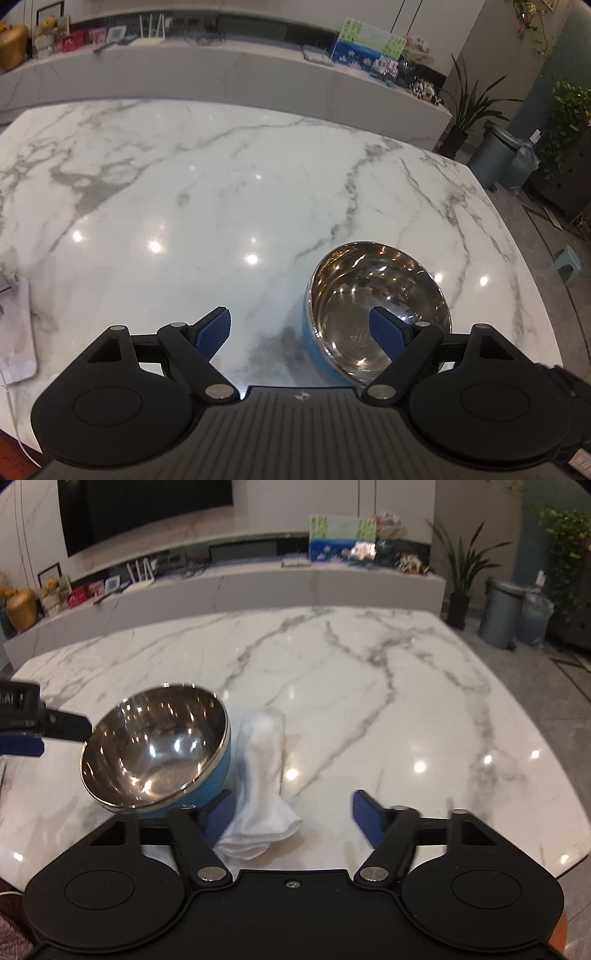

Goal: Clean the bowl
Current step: 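Grasp the white cloth with the right tool while the left tool approaches the bowl rim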

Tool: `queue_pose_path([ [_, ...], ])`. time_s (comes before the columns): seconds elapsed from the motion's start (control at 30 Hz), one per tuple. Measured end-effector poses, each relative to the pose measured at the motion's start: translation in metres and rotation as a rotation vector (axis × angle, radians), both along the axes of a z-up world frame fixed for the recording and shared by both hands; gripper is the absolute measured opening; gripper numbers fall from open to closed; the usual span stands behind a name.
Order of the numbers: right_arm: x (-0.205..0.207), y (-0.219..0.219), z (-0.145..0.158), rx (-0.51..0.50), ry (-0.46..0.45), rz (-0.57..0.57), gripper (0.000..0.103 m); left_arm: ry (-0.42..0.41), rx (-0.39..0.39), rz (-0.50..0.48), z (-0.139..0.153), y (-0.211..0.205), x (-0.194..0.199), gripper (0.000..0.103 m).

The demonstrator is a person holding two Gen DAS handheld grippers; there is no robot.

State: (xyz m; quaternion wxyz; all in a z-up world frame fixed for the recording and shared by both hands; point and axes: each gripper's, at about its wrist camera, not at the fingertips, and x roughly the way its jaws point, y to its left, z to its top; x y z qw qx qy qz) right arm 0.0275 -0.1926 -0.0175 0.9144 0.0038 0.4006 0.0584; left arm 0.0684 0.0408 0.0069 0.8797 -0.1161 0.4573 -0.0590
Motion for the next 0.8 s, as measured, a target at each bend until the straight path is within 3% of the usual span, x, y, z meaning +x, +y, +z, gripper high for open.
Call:
queue_pose_path([
  [0.2,0.013,0.008,-0.006,0.01,0.034,0.063,0.042,0.065,0.03,-0.019,-0.011,-0.008,0.01,0.075],
  [0.33,0.024,0.016,-0.014,0.002,0.067,0.094,0.025,0.096,0.042,-0.024,-0.017,-0.012,0.012,0.071],
  [0.47,0.03,0.019,-0.021,0.007,0.096,0.109,0.024,0.126,0.05,-0.037,-0.021,-0.015,0.015,0.064],
  [0.57,0.033,0.021,-0.025,-0.001,0.113,0.12,0.015,0.138,0.044,-0.043,-0.024,-0.015,0.016,0.064],
  [0.8,0.036,0.017,-0.026,-0.004,0.116,0.107,0.01,0.158,0.04,-0.032,-0.028,-0.014,0.018,0.064],
])
